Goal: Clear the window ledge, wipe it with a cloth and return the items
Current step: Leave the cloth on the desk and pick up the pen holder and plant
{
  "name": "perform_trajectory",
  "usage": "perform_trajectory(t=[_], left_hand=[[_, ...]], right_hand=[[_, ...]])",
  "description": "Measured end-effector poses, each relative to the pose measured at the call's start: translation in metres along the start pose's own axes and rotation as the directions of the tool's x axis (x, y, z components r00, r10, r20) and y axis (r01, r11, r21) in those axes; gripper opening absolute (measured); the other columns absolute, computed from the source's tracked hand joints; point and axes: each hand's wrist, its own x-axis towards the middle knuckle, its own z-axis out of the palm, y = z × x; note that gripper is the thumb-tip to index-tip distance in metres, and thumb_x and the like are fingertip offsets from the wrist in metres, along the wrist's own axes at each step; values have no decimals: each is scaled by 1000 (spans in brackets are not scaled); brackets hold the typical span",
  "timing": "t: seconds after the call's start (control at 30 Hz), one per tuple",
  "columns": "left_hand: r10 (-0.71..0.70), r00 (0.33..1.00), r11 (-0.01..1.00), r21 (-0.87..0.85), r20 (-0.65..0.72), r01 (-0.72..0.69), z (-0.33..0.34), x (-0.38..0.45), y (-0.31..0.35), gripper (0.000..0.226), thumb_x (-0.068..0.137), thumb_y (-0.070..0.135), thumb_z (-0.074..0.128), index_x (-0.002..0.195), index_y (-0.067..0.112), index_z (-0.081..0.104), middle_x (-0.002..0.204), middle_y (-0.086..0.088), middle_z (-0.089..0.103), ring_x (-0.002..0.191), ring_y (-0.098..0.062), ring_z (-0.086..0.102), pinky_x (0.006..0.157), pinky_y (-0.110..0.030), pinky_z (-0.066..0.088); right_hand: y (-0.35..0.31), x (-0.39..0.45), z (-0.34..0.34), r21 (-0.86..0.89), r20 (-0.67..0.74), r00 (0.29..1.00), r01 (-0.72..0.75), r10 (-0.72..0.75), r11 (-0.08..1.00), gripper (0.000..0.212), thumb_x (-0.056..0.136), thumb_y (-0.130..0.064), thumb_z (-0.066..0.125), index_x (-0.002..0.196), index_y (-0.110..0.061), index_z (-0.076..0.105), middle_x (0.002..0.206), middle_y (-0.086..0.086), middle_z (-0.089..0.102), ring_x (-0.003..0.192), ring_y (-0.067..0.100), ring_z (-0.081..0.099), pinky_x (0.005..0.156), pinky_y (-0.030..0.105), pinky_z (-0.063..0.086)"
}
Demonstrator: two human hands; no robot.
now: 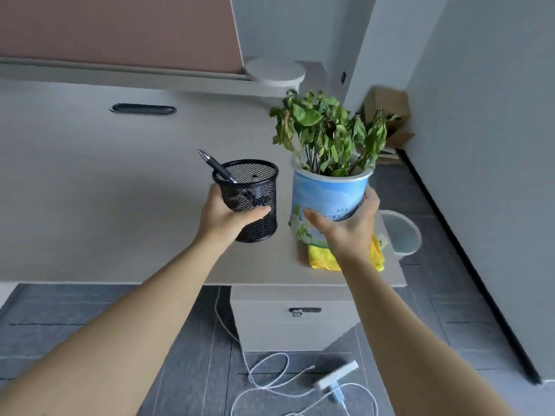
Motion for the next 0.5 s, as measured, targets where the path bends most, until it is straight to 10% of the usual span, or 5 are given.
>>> perform_trajectory(t=[0.3, 0.5], left_hand=[[81, 942, 996, 1, 325, -86, 202, -140, 75, 87, 29, 44, 75, 107, 11, 52, 105, -7, 67, 96, -22, 63, 85, -32, 48], [129, 789, 991, -59, 600, -117, 332, -259, 114, 77, 45, 26, 83, 111, 7, 48, 106, -4, 62, 96, -18, 58, 82, -29, 48]], right_hand=[[-29, -82, -264, -139, -342, 936, 34, -80, 990, 88, 41, -37, 79, 117, -35, 34, 111, -12, 49, 103, 8, 50, 79, 13, 40], [-41, -165, -434, -213, -579, 812, -57, -79, 975, 90, 41, -40, 79, 119, -24, 38, 108, -9, 48, 101, 10, 49, 79, 5, 43]])
